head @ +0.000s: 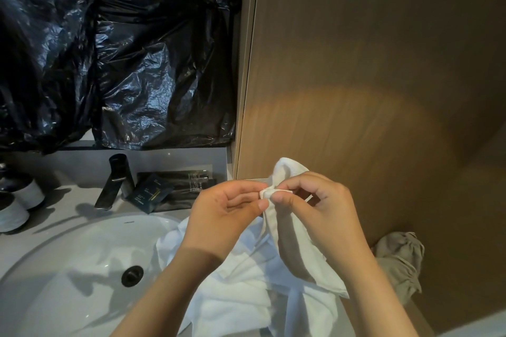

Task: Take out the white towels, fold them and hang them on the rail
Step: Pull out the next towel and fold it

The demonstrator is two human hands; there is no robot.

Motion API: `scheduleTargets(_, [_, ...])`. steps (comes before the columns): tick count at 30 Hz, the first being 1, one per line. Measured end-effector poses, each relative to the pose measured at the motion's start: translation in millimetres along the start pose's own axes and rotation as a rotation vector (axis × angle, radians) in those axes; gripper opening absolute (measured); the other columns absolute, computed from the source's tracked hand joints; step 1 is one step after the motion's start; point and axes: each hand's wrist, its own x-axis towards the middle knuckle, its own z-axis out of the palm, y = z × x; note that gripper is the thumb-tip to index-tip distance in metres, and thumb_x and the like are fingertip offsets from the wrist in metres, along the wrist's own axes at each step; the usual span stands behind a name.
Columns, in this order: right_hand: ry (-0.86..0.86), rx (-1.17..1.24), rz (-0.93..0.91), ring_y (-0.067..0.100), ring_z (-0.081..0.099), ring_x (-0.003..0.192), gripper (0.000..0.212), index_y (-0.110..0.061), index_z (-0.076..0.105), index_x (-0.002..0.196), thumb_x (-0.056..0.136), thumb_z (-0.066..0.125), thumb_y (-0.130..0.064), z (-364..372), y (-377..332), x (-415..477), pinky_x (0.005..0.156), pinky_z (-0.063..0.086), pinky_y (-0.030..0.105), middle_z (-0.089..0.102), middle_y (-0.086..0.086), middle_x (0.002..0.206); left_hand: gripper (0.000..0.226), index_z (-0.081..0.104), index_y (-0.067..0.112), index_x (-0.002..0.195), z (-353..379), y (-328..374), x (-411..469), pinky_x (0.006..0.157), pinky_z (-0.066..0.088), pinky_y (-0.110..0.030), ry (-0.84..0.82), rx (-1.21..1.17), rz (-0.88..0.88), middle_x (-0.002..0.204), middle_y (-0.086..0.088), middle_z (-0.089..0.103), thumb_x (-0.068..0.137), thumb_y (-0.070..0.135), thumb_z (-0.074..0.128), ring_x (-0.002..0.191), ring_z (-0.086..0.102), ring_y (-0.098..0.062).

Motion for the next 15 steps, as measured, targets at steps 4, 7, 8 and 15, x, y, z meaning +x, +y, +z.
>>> scheduleTargets(4, [-0.005, 0.01, 0.001, 0.006, 0.061, 0.071, 0.013, -0.029, 0.077, 0.075, 0.079, 0.079, -0.017, 2.1, 0.1, 0.0, 0.062, 0.041, 0.008, 0.069, -0.014, 0.077, 0.022, 0.075, 0.015, 0.094, 1.5, 0.4, -1.6, 0.067, 0.052, -0.011, 0.034, 0.065, 0.03, 0.084, 0.004, 0.077, 0.081, -0.002, 0.071, 0.078, 0.072, -0.009])
scheduleTargets(7, [-0.004, 0.003, 0.001, 0.007, 0.061, 0.073, 0.014, -0.03, 0.077, 0.075, 0.08, 0.078, -0.017, 2.2, 1.3, -0.1, 0.063, 0.041, 0.008, 0.069, -0.014, 0.077, 0.023, 0.075, 0.021, 0.093, 3.5, 1.2, -2.8, 0.067, 0.052, -0.011, 0.031, 0.102, 0.041, 0.085, 0.008, 0.076, 0.083, 0.002, 0.071, 0.081, 0.072, -0.008])
scheduleTargets(8, [-0.001, 0.001, 0.001, 0.007, 0.061, 0.073, 0.014, -0.03, 0.077, 0.075, 0.081, 0.078, -0.017, 1.6, 2.0, -0.3, 0.063, 0.042, 0.008, 0.069, -0.014, 0.077, 0.023, 0.075, 0.022, 0.093, 3.9, 1.6, -3.1, 0.067, 0.052, -0.01, 0.031, 0.102, 0.046, 0.085, 0.009, 0.076, 0.083, 0.002, 0.07, 0.081, 0.072, -0.007])
scheduleTargets(15, [-0.009, -0.048, -0.009, 0.01, 0.063, 0.077, 0.014, -0.031, 0.077, 0.076, 0.082, 0.077, -0.019, 0.6, 5.7, 0.9, 0.064, 0.043, 0.01, 0.07, -0.012, 0.079, 0.027, 0.075, 0.027, 0.096, 8.3, -0.1, -2.4, 0.069, 0.05, -0.008, 0.06, 0.207, 0.097, 0.087, 0.015, 0.074, 0.085, 0.003, 0.07, 0.08, 0.07, -0.001])
